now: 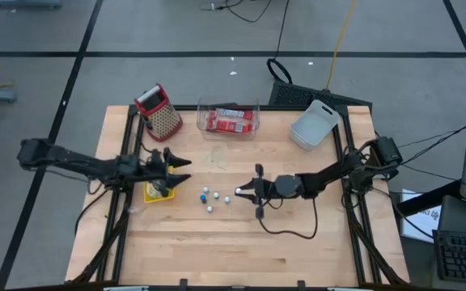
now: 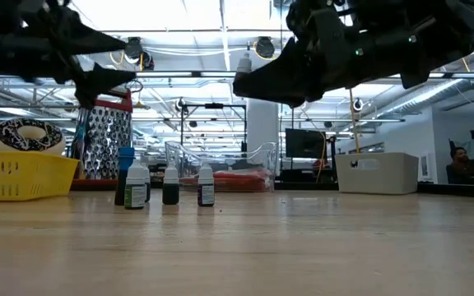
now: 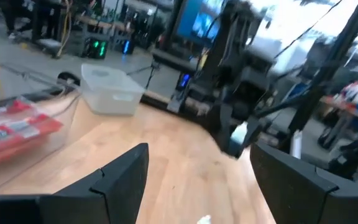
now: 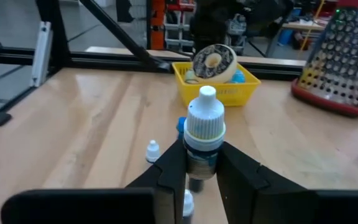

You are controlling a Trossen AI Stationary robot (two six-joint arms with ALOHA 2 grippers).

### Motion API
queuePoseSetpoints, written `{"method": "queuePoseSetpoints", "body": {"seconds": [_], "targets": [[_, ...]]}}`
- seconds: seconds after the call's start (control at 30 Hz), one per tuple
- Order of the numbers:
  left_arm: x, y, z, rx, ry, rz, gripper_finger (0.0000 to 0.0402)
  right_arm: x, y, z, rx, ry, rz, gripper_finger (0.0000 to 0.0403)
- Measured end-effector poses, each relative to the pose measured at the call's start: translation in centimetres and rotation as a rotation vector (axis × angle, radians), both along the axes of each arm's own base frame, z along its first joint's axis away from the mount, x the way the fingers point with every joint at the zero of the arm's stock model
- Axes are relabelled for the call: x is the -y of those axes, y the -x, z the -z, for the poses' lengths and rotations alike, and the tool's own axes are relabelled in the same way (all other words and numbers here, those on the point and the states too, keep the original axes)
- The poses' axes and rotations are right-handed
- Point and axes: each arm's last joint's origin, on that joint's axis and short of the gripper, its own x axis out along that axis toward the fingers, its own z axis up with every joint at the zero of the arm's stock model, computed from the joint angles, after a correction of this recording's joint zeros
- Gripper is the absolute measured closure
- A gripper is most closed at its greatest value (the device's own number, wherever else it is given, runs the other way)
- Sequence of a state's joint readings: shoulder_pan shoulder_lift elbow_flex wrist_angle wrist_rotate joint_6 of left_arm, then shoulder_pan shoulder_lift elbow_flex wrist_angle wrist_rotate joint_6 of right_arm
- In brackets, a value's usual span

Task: Pick & Place Food Item
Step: Put the yellow food coloring bottle into the white bin

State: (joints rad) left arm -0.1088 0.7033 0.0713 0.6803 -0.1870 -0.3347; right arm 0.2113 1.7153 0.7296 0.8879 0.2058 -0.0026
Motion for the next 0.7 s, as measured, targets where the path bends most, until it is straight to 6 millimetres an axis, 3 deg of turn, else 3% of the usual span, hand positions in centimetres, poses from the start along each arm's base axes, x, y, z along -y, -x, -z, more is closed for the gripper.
{"method": "queuePoseSetpoints", "body": {"seconds": [0.4,0.7], "targets": [[2.5,-8.4,-1.5,-0.183,-0.183,0.077,0.0121,0.3,0.0,0.4,-0.039,0.02,0.005,0.034],[3.8,-13.9,-1.3,-0.244,-0.286,0.098,0.0121,0.3,0.1,0.5,-0.055,0.021,0.005,0.034]]}}
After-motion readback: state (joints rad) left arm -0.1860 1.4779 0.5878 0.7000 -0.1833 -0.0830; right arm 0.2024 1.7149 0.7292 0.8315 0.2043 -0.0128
